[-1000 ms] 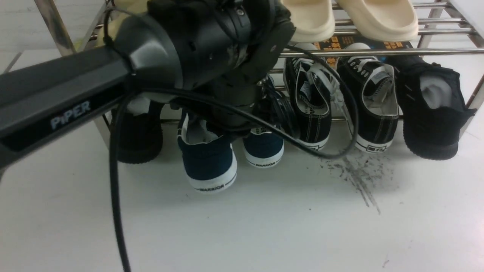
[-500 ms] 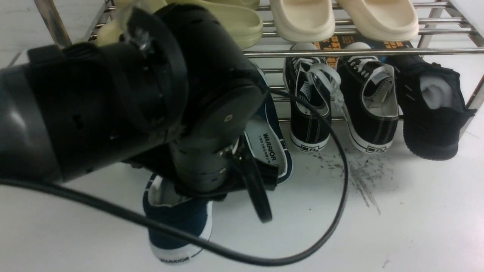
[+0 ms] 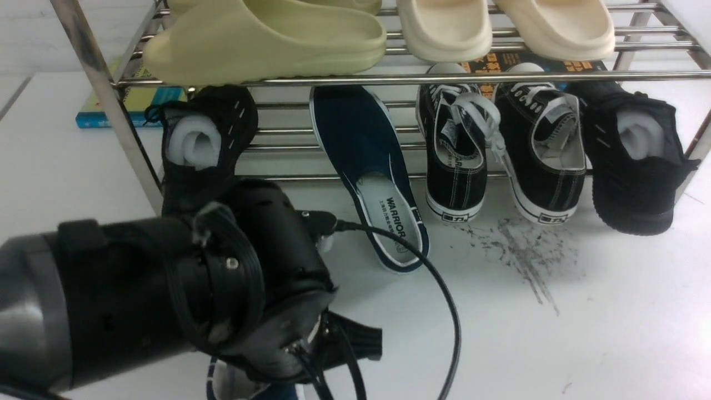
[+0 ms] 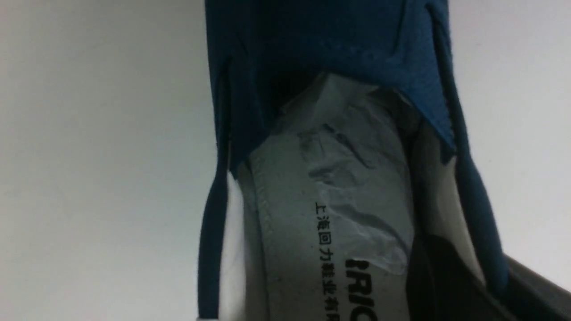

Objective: Take the shoes off the shelf with your hand on the white table.
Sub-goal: 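Set the held shoe down on the floor in front of the rack with the left gripper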

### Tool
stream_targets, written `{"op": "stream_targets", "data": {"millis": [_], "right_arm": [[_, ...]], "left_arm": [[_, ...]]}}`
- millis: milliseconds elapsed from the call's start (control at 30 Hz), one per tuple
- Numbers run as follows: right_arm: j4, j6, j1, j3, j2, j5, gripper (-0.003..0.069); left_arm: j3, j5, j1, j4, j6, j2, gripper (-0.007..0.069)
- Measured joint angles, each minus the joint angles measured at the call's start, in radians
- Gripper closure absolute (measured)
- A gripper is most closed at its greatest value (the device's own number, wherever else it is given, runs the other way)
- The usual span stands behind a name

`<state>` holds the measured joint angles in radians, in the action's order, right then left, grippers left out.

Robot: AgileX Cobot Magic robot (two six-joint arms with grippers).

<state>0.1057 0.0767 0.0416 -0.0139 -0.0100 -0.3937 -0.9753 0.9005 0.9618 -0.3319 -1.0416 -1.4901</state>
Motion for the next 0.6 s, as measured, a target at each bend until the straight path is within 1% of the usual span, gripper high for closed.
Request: {"op": "stream_targets", "data": {"millis": [233,400,600], "right_arm": [[0.000,0.000,0.000,0.000,0.000,0.000,0.0419],[0.000,0.000,0.000,0.000,0.000,0.000,0.0419],[0.000,0.000,0.000,0.000,0.000,0.000,0.0419]], "left_arm": [[0.020,-0.103,0.002,0.005,-0.005,-0.105,0.0592],[0.020,-0.177,0.008,0.040,-0.005,-0.173,0.0589],[0.020,-0.196,0.008,0.058,-0.005,-0.189,0.0585]]}}
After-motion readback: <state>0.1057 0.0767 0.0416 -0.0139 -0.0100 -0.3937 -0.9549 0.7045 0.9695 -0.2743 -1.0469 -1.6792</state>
